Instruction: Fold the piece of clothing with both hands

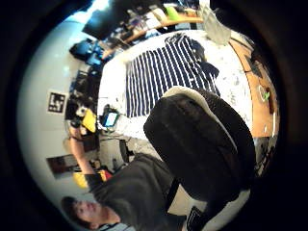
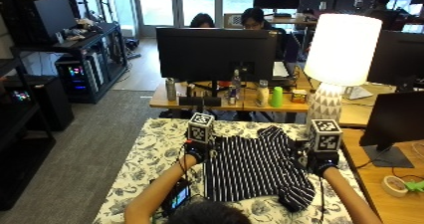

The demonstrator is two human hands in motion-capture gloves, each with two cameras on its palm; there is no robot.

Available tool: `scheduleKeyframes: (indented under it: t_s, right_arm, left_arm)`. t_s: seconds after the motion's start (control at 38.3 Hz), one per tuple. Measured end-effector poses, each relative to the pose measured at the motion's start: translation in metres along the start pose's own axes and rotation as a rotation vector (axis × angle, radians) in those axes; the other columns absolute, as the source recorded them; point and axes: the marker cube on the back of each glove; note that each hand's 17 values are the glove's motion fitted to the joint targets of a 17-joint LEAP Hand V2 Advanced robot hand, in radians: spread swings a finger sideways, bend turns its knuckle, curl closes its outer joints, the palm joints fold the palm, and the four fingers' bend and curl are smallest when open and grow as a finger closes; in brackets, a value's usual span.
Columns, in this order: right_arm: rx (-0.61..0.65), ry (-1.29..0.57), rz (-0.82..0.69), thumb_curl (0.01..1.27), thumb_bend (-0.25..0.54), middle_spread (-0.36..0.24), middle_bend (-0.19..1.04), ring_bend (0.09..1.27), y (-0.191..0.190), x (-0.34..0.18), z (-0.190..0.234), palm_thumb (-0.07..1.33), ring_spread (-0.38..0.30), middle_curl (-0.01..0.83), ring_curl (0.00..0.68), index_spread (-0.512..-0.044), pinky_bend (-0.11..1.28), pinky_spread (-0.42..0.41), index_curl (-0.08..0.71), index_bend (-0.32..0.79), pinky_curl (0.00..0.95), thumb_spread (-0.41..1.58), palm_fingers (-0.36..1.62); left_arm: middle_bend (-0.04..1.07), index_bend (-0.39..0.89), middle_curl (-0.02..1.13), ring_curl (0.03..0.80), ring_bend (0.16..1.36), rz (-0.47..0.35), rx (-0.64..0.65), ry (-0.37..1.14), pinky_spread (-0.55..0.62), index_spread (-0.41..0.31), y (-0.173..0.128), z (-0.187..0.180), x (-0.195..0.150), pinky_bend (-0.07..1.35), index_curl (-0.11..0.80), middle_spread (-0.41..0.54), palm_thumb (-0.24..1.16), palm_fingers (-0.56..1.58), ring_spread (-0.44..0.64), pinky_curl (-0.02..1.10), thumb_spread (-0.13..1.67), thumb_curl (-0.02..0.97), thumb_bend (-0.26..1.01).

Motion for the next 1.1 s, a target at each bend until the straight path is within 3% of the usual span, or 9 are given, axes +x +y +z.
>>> scheduleKeyframes:
  t_s: [0.18,0.39,0.52,0.84,0.99,1.1]
  right_arm:
    - [-0.040,0.045,0.004,0.04,0.136,0.031,0.11,0.39,0.002,0.002,0.006,0.23,0.087,0.061,0.156,-0.258,0.57,0.154,0.151,0.19,0.222,0.80,0.35]
    - [0.011,0.024,0.024,0.06,0.121,0.041,0.14,0.40,-0.013,0.005,-0.008,0.24,0.114,0.096,0.192,-0.303,0.59,0.188,0.216,0.19,0.264,1.06,0.31]
    - [-0.006,0.017,0.038,0.08,0.146,0.028,0.20,0.41,-0.024,0.008,-0.009,0.29,0.110,0.142,0.207,-0.309,0.55,0.188,0.239,0.17,0.269,1.20,0.38]
    - [-0.059,0.029,0.056,0.11,0.177,0.015,0.19,0.41,-0.039,0.016,0.015,0.39,0.101,0.224,0.245,-0.312,0.52,0.191,0.263,0.14,0.291,1.35,0.39]
    - [-0.085,0.036,0.044,0.12,0.169,0.005,0.21,0.40,-0.043,0.014,0.029,0.41,0.090,0.258,0.257,-0.308,0.50,0.185,0.269,0.15,0.296,1.37,0.43]
    - [-0.106,0.033,0.023,0.13,0.172,0.003,0.20,0.39,-0.047,0.012,0.041,0.43,0.087,0.275,0.264,-0.307,0.48,0.184,0.278,0.15,0.300,1.39,0.44]
  left_arm:
    - [0.18,0.07,0.10,0.184,0.60,-0.019,-0.004,-0.012,0.24,0.069,-0.005,0.004,-0.011,0.47,0.022,0.157,0.17,0.17,0.20,0.17,0.84,0.041,0.11]
    - [0.20,0.10,0.16,0.226,0.67,-0.047,0.003,-0.068,0.29,0.084,0.007,-0.018,-0.011,0.51,0.057,0.191,0.18,0.12,0.25,0.23,1.11,0.075,0.10]
    - [0.20,0.13,0.19,0.238,0.68,-0.080,-0.028,-0.110,0.30,0.080,0.008,-0.014,-0.016,0.52,0.086,0.201,0.18,0.11,0.26,0.24,1.19,0.094,0.09]
    - [0.17,0.16,0.23,0.249,0.67,0.023,-0.214,-0.162,0.31,0.068,0.011,0.030,0.012,0.51,0.166,0.217,0.17,0.11,0.28,0.27,1.29,0.125,0.05]
    - [0.15,0.19,0.22,0.249,0.65,0.095,-0.316,-0.184,0.34,0.059,-0.003,0.075,0.028,0.51,0.215,0.247,0.17,0.08,0.32,0.28,1.30,0.138,0.03]
    - [0.15,0.18,0.22,0.250,0.65,0.103,-0.480,-0.218,0.35,0.057,0.015,0.108,0.047,0.51,0.236,0.256,0.16,0.08,0.34,0.29,1.27,0.147,0.00]
